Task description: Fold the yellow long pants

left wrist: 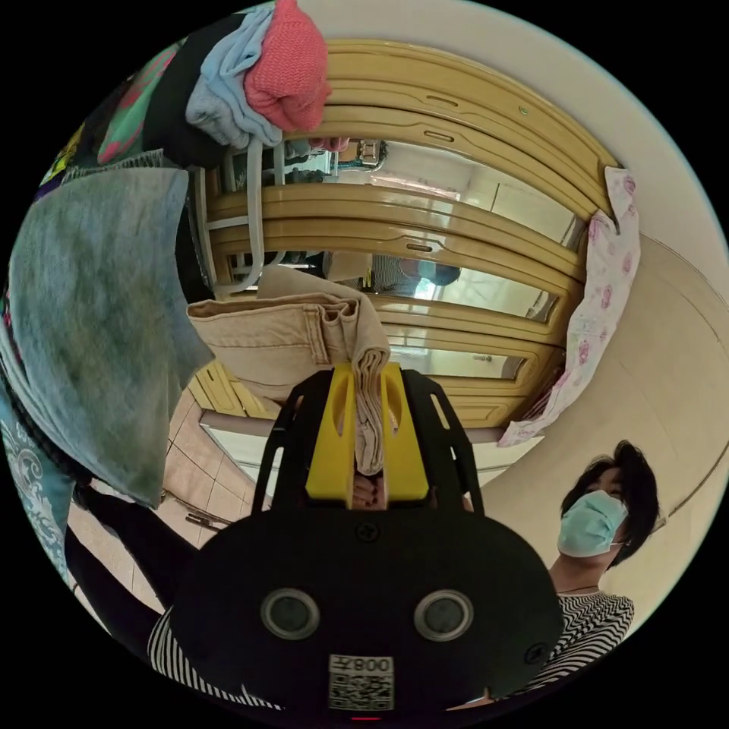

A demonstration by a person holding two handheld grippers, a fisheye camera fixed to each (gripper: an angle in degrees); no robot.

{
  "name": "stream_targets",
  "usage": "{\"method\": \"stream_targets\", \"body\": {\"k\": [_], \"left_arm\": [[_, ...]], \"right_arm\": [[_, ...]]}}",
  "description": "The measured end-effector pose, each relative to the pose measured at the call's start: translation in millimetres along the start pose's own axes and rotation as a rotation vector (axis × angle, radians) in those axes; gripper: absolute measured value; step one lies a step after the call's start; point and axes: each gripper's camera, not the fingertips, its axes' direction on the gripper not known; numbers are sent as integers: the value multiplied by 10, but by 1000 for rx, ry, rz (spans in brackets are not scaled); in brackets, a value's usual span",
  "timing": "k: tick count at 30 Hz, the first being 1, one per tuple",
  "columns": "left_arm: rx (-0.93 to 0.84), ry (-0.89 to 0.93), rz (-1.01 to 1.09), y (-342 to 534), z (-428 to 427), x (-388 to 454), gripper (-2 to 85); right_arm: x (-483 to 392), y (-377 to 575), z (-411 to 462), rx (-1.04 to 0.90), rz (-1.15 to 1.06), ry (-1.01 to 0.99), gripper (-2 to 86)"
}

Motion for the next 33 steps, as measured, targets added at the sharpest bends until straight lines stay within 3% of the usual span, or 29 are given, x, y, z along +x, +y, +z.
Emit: {"method": "stream_targets", "body": {"k": [11, 13, 15, 17, 20, 22, 29, 33], "left_arm": [[15, -177, 135, -1559, 915, -1527, 72], [8, -295, 112, -1704, 1005, -1915, 80], [-50, -598, 75, -1845, 1092, -2514, 89], [-56, -720, 3, -1857, 1054, -2962, 85], [-13, -688, 15, -1791, 962, -3320, 81], [-36, -687, 44, -1765, 983, -3429, 79], [-7, -470, 176, -1498, 1044, -3583, 72], [22, -511, 231, -1196, 877, -3562, 74]], "right_arm": [[-408, -1871, -82, -64, -54, 31, 10], [-291, -2054, -17, -89, -26, 56, 22], [-30, -2188, 104, -119, 21, 114, 40], [584, -2283, 311, -179, 205, 222, 69], [1241, -2227, 454, -255, 460, 300, 88], [1312, -2186, 457, -277, 515, 349, 90], [936, -2166, 86, -231, 529, 378, 84], [650, -2179, -28, -225, 494, 360, 80]]}}
